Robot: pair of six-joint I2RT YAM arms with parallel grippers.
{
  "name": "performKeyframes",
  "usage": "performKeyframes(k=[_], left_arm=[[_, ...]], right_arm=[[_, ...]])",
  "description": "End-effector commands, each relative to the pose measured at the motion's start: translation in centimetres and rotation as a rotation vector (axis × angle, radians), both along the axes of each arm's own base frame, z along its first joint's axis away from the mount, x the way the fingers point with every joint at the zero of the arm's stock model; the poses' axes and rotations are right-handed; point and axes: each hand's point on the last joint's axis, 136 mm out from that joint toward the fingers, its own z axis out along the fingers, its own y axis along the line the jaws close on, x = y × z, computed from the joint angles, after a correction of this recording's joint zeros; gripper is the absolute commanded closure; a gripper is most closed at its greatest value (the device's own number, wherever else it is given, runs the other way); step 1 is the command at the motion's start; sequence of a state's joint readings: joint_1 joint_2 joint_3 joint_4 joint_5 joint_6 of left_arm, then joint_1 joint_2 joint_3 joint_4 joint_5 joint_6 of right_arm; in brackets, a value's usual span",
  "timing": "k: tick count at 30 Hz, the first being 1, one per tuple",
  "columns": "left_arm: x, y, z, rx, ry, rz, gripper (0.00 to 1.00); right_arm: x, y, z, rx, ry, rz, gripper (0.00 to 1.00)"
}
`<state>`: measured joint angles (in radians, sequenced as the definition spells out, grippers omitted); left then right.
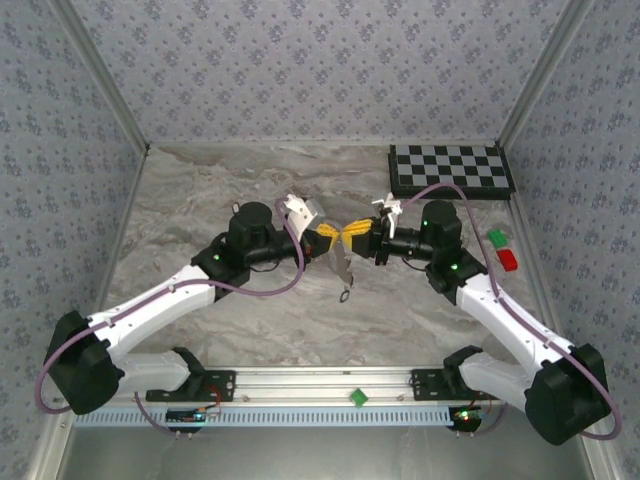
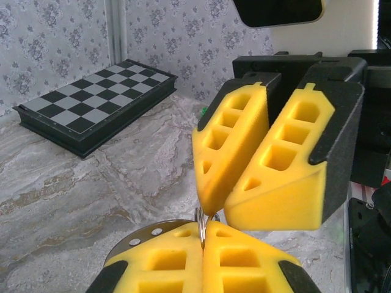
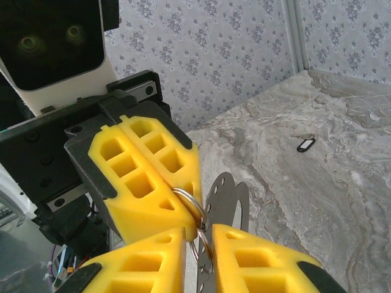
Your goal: Put the keys on the keyring
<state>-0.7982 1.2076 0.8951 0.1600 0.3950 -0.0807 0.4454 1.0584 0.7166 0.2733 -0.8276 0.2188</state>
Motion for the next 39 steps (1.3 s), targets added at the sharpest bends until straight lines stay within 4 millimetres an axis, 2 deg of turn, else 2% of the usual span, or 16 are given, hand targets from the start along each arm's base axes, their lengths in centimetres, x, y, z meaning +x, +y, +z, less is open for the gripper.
performKeyframes(k=[1, 12, 18, 20, 25, 26, 28, 30, 31, 36, 39], left_arm=[[-0.1, -0.4, 3.0, -0.069, -0.035, -0.026, 1.0], [-0.3, -0.4, 3.1, -0.073, -0.031, -0.035, 1.0], [-0.4, -0.6, 3.0, -0.073, -0.026, -0.044, 1.0], [-0.3, -0.7, 3.0, -0.075, -0.024, -0.047, 1.0], [-0.4, -0.8, 2.9, -0.075, -0.019, -0.052, 1.0], [-0.4, -0.7, 2.9, -0.074, -0.017, -0.053, 0.97], [-0.5, -0.6, 2.9, -0.069, -0.012, -0.049, 0.69], [-0.4, -0.3, 2.9, -0.064, -0.006, -0.034, 0.54], [-0.2, 0.0, 2.9, -0.065, -0.003, -0.022, 0.5], [-0.1, 1.6, 3.4, -0.108, 0.006, 0.011, 0.5], [-0.1, 2.4, 3.7, -0.143, 0.021, 0.014, 0.59]], right_arm=[[-0.9, 0.1, 0.6, 0.022, -0.014, 0.04, 0.81], [-0.7, 0.7, -0.4, 0.004, 0.027, 0.068, 0.76], [-0.8, 0.7, -0.3, 0.007, 0.019, 0.074, 0.97], [-1.0, 0.8, -0.3, 0.006, 0.019, 0.08, 1.0], [-1.2, 0.8, -0.3, 0.001, 0.008, 0.088, 1.0], [-1.1, 0.8, -0.3, 0.001, 0.005, 0.079, 1.0], [-0.9, 0.5, -0.2, 0.001, -0.006, 0.055, 1.0], [-0.8, 0.3, 0.1, 0.007, -0.019, 0.039, 1.0], [-0.7, 0.1, 0.3, 0.009, -0.022, 0.031, 1.0], [-0.5, -0.4, 0.4, 0.016, -0.026, 0.004, 1.0], [-0.3, -0.4, 0.5, 0.022, -0.024, -0.004, 1.0]])
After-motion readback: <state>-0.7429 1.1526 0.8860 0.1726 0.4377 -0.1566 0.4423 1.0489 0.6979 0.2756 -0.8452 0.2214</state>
